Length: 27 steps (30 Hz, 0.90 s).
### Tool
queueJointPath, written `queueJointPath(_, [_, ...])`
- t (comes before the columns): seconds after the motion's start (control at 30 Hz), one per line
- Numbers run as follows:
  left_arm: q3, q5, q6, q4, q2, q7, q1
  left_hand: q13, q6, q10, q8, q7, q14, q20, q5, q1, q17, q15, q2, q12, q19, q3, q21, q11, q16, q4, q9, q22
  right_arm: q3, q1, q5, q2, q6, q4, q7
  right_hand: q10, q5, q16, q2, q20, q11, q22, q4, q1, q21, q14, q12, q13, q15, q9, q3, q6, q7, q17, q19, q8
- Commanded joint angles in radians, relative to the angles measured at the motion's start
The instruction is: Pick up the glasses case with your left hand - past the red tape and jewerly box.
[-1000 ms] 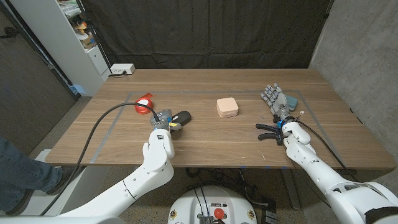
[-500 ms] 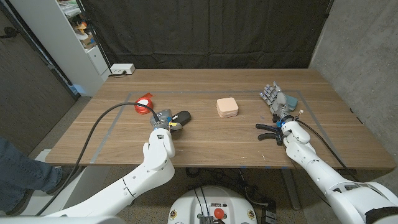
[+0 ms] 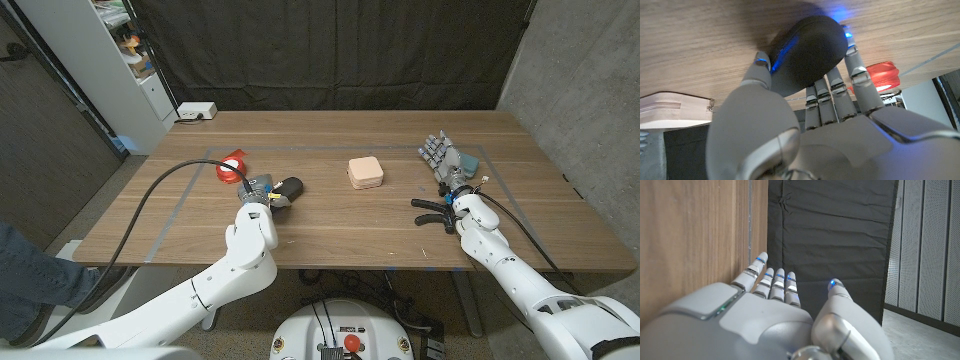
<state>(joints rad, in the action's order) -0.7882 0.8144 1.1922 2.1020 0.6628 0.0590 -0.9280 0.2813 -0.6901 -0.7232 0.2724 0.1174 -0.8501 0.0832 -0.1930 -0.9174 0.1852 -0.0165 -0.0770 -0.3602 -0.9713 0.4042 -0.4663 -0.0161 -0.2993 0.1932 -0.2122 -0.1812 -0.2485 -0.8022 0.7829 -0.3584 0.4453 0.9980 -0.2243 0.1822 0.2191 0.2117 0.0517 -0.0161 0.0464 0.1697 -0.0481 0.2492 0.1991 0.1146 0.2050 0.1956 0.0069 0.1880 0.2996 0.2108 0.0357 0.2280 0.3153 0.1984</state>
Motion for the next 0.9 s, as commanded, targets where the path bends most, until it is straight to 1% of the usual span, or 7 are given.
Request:
queueJointPath(0.03, [-0.012, -0.036, 0.018, 0.031, 0.042, -0.016, 0.026, 0.003, -0.019, -0.002, 0.004, -0.008, -0.040, -0.031, -0.004, -0.140, 0.001, -0.033, 0.152, 0.003, -0.032, 0.053, -0.002, 0.001, 0.002, -0.041, -0.001, -0.003, -0.005, -0.018, -0.007, -0.007, -0.005, 0.039, 0.029, 0.011, 0.004, 0.008, -0.004, 0.004, 0.001, 0.002, 0.002, -0.001, -0.005, 0.009, -0.003, 0.003, 0.001, 0.003, -0.005, 0.009, -0.002, 0.003, 0.009, 0.000])
queueJointPath(0.23, [-0.005, -0.061, 0.015, 0.038, 0.051, -0.031, 0.027, 0.005, -0.020, -0.004, 0.003, -0.009, -0.043, -0.031, -0.004, -0.140, 0.001, -0.033, 0.152, 0.004, -0.033, 0.055, -0.002, 0.000, 0.005, -0.040, -0.002, -0.003, -0.006, -0.028, -0.011, -0.010, -0.005, 0.059, 0.047, 0.011, 0.004, 0.008, -0.004, 0.004, 0.000, 0.002, 0.001, -0.001, -0.005, 0.010, -0.003, 0.003, 0.001, 0.003, -0.005, 0.010, -0.001, 0.003, 0.010, 0.001])
queueJointPath(0.4, [0.024, -0.105, -0.011, 0.059, 0.068, -0.038, 0.015, 0.006, -0.021, -0.004, 0.002, -0.008, -0.048, -0.030, -0.004, -0.139, 0.001, -0.034, 0.152, 0.006, -0.032, 0.056, -0.002, 0.000, 0.005, -0.041, -0.002, -0.003, -0.007, -0.032, -0.013, -0.012, -0.005, 0.070, 0.059, 0.013, 0.004, 0.008, -0.004, 0.004, 0.000, 0.002, 0.000, -0.001, -0.005, 0.011, -0.002, 0.003, 0.001, 0.003, -0.005, 0.010, -0.001, 0.003, 0.010, 0.001])
queueJointPath(0.53, [0.032, -0.122, -0.023, 0.076, 0.083, -0.048, 0.009, 0.006, -0.022, -0.005, 0.002, -0.008, -0.052, -0.030, -0.003, -0.137, 0.001, -0.034, 0.150, 0.006, -0.032, 0.055, -0.002, -0.001, 0.006, -0.041, -0.002, -0.003, -0.009, -0.035, -0.015, -0.013, -0.004, 0.078, 0.065, 0.014, 0.004, 0.008, -0.004, 0.004, 0.001, 0.002, 0.000, -0.001, -0.005, 0.011, -0.002, 0.003, 0.001, 0.003, -0.005, 0.010, -0.002, 0.003, 0.010, 0.001])
queueJointPath(0.7, [0.035, -0.128, -0.019, 0.091, 0.095, -0.059, 0.008, 0.007, -0.022, -0.006, 0.001, -0.010, -0.053, -0.030, -0.003, -0.137, 0.003, -0.034, 0.150, 0.007, -0.032, 0.055, -0.002, -0.001, 0.007, -0.041, -0.002, -0.003, -0.012, -0.038, -0.017, -0.014, -0.003, 0.087, 0.072, 0.014, 0.004, 0.008, -0.004, 0.004, 0.001, 0.002, 0.000, -0.001, -0.005, 0.011, -0.002, 0.003, 0.001, 0.003, -0.005, 0.010, -0.001, 0.003, 0.010, 0.000])
queueJointPath(0.77, [0.037, -0.133, -0.024, 0.098, 0.104, -0.060, 0.008, 0.008, -0.022, -0.005, 0.000, -0.010, -0.054, -0.029, -0.003, -0.136, 0.003, -0.034, 0.150, 0.008, -0.031, 0.055, -0.002, 0.003, 0.007, -0.042, -0.002, -0.003, -0.013, -0.039, -0.018, -0.015, -0.003, 0.091, 0.073, 0.014, 0.004, 0.008, -0.004, 0.004, 0.002, 0.002, 0.001, -0.002, -0.005, 0.011, -0.002, 0.003, 0.001, 0.003, -0.005, 0.010, -0.001, 0.003, 0.010, 0.001])
queueJointPath(0.9, [0.035, -0.134, -0.012, 0.111, 0.115, -0.057, 0.016, 0.009, -0.025, -0.008, 0.001, -0.011, -0.056, -0.030, -0.003, -0.136, 0.004, -0.035, 0.151, 0.008, -0.031, 0.056, -0.002, -0.001, 0.008, -0.041, -0.002, -0.003, -0.014, -0.043, -0.020, -0.017, -0.005, 0.101, 0.081, 0.013, 0.004, 0.008, -0.004, 0.004, 0.001, 0.002, 0.000, -0.002, -0.005, 0.011, -0.003, 0.003, 0.001, 0.003, -0.006, 0.010, -0.001, 0.003, 0.010, 0.000])
